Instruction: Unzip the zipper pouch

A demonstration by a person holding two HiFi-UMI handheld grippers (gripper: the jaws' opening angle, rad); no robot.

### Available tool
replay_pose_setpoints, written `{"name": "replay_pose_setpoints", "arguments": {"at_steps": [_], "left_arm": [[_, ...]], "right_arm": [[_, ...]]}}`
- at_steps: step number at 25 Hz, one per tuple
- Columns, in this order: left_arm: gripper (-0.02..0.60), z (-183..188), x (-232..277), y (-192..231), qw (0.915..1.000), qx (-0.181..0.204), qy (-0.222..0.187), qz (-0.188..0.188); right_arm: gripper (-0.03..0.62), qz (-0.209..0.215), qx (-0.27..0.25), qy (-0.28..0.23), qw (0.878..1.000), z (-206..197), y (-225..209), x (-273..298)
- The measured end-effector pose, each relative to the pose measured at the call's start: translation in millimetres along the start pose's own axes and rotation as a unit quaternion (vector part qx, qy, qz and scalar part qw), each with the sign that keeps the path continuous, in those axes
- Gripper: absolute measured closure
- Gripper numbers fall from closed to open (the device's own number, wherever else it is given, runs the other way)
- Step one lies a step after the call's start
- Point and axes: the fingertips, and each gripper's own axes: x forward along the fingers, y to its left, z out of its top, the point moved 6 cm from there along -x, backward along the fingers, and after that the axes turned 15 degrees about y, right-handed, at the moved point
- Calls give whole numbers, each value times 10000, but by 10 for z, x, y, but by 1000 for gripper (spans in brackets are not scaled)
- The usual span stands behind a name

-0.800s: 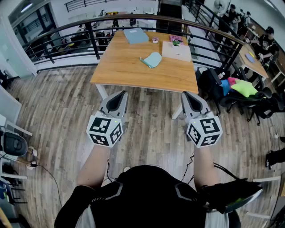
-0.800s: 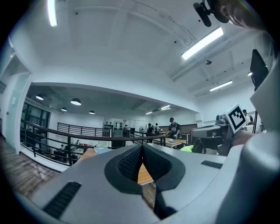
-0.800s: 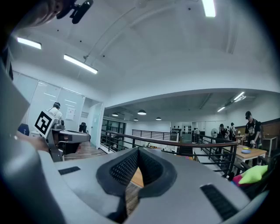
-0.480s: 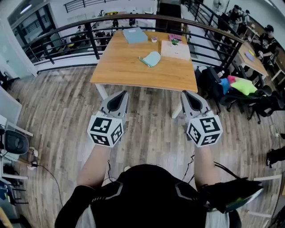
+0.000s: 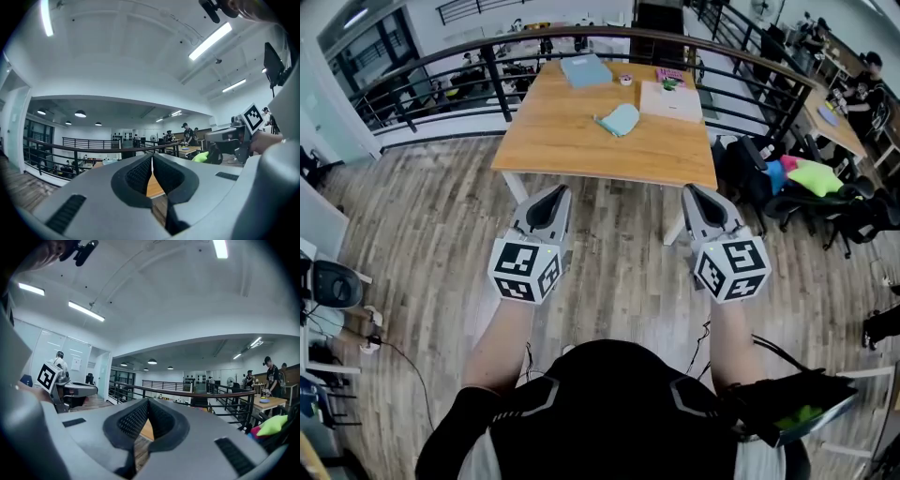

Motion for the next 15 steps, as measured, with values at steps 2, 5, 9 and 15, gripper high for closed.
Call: {"name": "replay_pose_setpoints", "arguments": {"at_steps": [2, 5, 9, 15], "left_arm": [[549, -14, 0, -3, 10000, -56, 25, -53], [549, -17, -11, -23, 10000, -42, 32, -10], [434, -4, 0, -60, 9999, -89, -21, -79], [319, -19, 18, -97, 9999, -129, -21, -69]], "right_arm": [[583, 5, -7, 6, 10000, -4, 4, -8], [569, -53, -9, 39, 10000, -23, -30, -38], [472, 11, 76, -13, 10000, -50, -106, -68], [332, 86, 158, -51, 9998, -80, -185, -79]]}}
